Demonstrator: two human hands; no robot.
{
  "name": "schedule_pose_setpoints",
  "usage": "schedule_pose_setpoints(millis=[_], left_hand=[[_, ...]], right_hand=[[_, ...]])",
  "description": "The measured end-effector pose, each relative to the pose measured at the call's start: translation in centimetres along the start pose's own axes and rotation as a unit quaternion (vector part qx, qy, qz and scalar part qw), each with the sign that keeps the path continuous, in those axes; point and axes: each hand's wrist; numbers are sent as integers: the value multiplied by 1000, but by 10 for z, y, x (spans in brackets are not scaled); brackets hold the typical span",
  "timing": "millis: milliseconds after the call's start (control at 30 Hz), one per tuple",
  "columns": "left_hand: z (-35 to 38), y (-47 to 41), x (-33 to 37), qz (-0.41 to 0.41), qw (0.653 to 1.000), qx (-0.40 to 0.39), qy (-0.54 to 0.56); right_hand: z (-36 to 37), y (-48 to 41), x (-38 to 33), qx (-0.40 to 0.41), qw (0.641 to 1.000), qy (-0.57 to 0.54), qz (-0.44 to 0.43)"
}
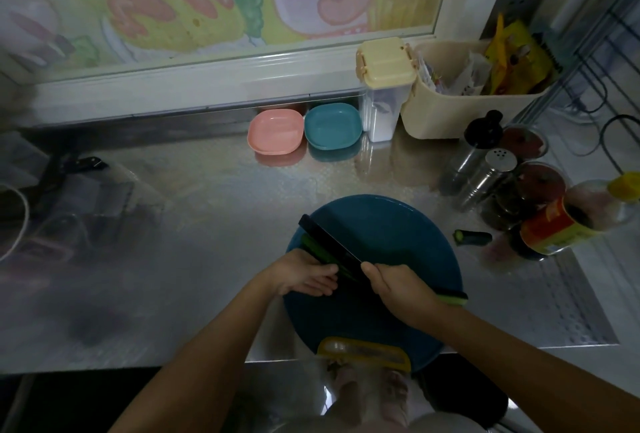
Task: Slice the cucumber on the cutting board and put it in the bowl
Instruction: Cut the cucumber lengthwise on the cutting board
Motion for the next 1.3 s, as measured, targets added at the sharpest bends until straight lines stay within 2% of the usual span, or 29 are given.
schedule_pose_setpoints(millis=[167,267,433,700,1000,1200,1300], left_hand=[[-3,-2,-3,3,1000,-12,-5],[-3,-3,-6,5,1000,-3,2],[1,-4,-10,11,1000,18,16],[6,-7,-15,29,998,53,8],[-2,-5,-11,17,1000,23,12],[-15,-6,-5,31,999,32,-32],[-16,-7,-8,31,998,38,-33]], right_hand=[[0,-8,-9,9,998,44,-42],[3,-8,-15,20,998,50,-39],[2,-7,-14,-11,1000,-17,-6],[5,-13,-22,44,994,87,-45],[21,-8,-32,84,978,189,6],[9,-13,-30,18,997,73,8],[8,-12,-32,15,998,55,13]])
Point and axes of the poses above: each hand's wrist, its own y-axis away from the middle knuckle, its own z-axis out of the palm, x = y × z, and after that the axes turned 14 degrees about z, right-handed
